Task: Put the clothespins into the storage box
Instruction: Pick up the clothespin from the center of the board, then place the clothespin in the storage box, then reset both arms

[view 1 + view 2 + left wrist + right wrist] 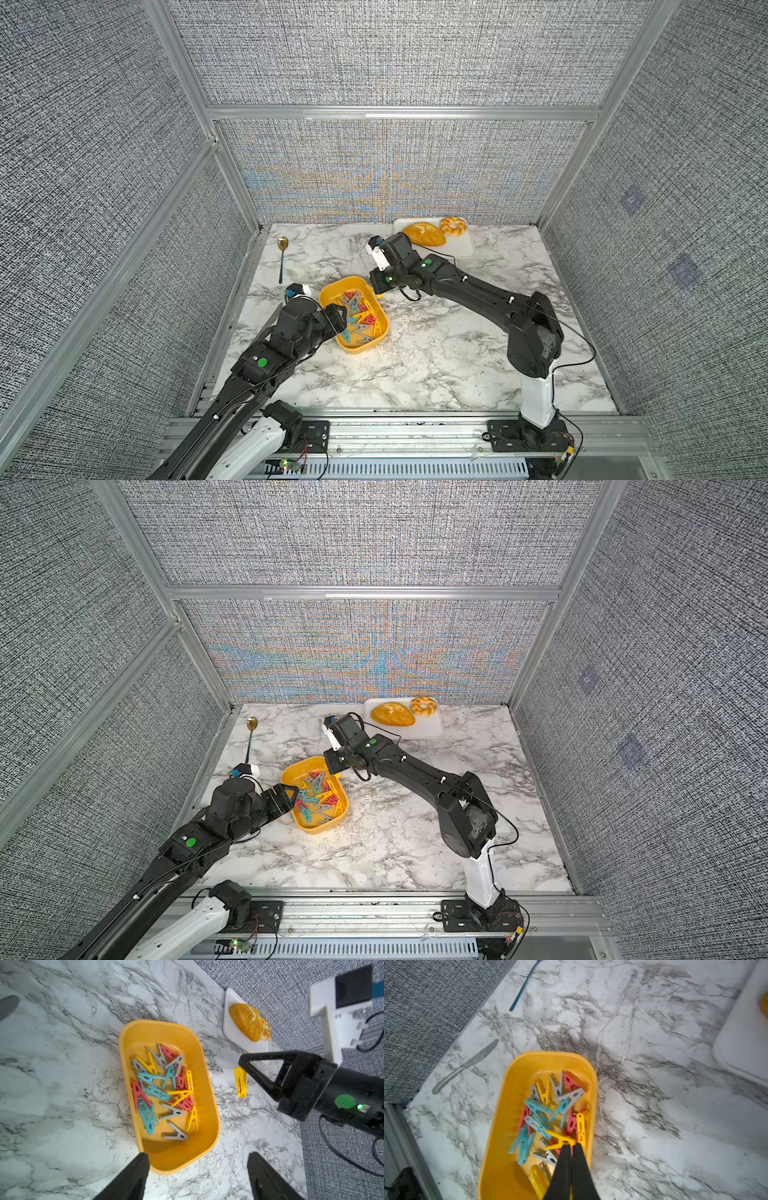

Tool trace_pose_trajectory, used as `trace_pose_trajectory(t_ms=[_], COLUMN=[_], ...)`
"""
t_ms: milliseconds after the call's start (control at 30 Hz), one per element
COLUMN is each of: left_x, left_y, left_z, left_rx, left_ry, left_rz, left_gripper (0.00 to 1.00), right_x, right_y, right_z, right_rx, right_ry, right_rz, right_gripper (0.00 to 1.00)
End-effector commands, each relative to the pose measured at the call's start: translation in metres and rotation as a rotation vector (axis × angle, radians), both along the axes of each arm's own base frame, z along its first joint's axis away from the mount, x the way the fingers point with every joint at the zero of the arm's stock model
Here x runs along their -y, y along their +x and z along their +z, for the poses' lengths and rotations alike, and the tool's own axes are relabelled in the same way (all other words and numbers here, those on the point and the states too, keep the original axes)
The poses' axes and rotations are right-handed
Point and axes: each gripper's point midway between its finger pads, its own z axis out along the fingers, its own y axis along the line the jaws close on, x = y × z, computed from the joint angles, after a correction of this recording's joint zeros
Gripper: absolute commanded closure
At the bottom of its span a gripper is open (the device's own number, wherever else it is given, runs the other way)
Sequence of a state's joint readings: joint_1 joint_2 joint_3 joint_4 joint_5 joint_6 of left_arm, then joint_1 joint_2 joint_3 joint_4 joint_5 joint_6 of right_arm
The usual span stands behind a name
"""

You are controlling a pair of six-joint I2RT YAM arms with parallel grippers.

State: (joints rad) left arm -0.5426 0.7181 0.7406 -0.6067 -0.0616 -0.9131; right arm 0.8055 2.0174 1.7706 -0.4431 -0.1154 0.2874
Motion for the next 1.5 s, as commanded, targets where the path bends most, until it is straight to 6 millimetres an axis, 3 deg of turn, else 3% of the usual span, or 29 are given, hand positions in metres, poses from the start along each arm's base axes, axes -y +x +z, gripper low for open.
trace_pose_trajectory(t_ms=[0, 100, 233, 367, 467, 633, 800, 867, 967, 1000, 1100, 1200, 1367, 1467], left_x=[-0.008, -0.013, -0.022, -0.029, -0.043, -0.062, -0.102, -0.096, -0.091, -0.095, -0.108, -0.112, -0.133, -0.143], left_y=[-0.004, -0.008, -0.012, -0.009, -0.004, 0.006, 0.004, 0.007, 0.015, 0.019, 0.034, 0.049, 0.06, 0.062], left_z=[-0.004, -0.002, 0.006, 0.016, 0.034, 0.085, 0.113, 0.132, 0.145, 0.143, 0.126, 0.096, 0.016, -0.027], left_rx=[-0.013, -0.009, 0.013, 0.04, 0.086, 0.245, 0.384, 0.529, 0.666, 0.659, 0.603, 0.567, 0.44, 0.351], left_ry=[0.039, 0.047, 0.063, 0.117, 0.21, 0.33, 0.284, 0.304, 0.416, 0.46, 0.655, 0.843, 0.959, 0.984], left_rz=[0.015, 0.026, 0.046, 0.054, 0.084, 0.126, 0.386, 0.331, 0.284, 0.308, 0.365, 0.365, 0.416, 0.415], left_gripper=[0.21, 0.21, 0.2, 0.19, 0.18, 0.17, 0.12, 0.02, 0.01, 0.01, 0.01, 0.0, 0.0, 0.0], right_x=[-0.027, -0.044, -0.053, -0.05, -0.037, 0.012, 0.094, 0.131, 0.168, 0.18, 0.209, 0.254, 0.344, 0.371], right_y=[-0.007, -0.006, -0.002, -0.001, 0.001, 0.0, -0.003, -0.006, -0.01, -0.01, -0.014, -0.012, -0.022, -0.033], right_z=[0.006, 0.012, 0.019, 0.032, 0.048, 0.093, 0.148, 0.167, 0.17, 0.166, 0.157, 0.142, 0.069, 0.025], right_rx=[-0.065, -0.071, -0.063, -0.027, 0.037, 0.216, 0.446, 0.538, 0.633, 0.679, 0.772, 0.842, 0.829, 0.78], right_ry=[0.092, 0.14, 0.167, 0.177, 0.179, 0.201, 0.259, 0.301, 0.305, 0.285, 0.157, 0.026, -0.184, -0.191], right_rz=[0.062, 0.093, 0.104, 0.101, 0.078, -0.02, -0.216, -0.302, -0.372, -0.412, -0.445, -0.554, -0.763, -0.809], right_gripper=[0.92, 0.85, 0.75, 0.67, 0.64, 0.63, 0.62, 0.61, 0.63, 0.63, 0.42, 0.36, 0.28, 0.28])
